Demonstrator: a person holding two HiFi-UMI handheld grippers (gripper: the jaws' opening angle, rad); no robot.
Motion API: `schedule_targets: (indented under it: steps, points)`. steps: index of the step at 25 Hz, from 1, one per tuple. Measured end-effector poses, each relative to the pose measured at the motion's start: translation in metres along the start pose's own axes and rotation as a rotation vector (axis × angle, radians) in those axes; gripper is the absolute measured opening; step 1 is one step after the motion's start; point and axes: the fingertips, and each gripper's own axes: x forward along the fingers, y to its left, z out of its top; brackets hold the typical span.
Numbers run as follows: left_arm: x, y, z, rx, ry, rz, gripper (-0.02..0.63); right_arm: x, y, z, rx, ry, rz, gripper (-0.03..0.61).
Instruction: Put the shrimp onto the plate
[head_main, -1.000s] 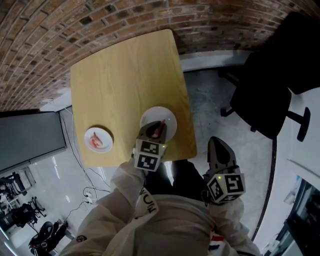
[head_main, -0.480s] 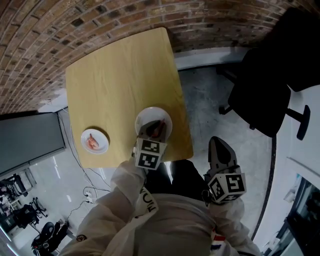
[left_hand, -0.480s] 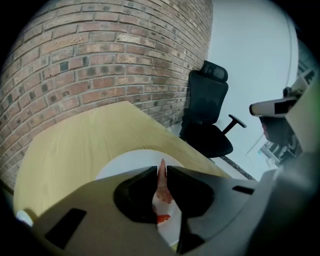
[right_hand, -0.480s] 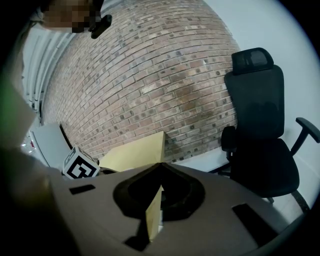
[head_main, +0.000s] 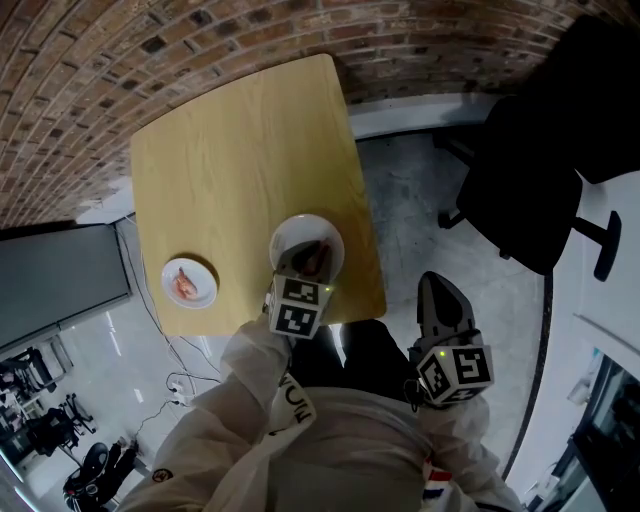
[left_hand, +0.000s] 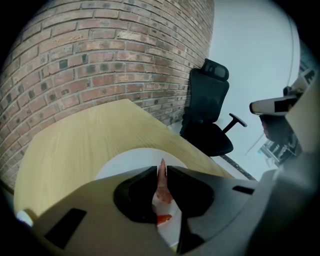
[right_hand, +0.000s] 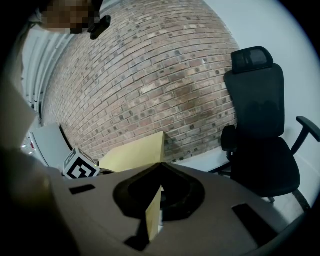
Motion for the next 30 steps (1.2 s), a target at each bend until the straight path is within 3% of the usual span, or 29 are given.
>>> schedule_targets:
  steps: [30]
  points:
    - [-0.013,0.008,-0.001,-0.002,-0.037,0.012,0.066,-0.003,0.014,-0.005,0.023,-0.008,0.008,0.023]
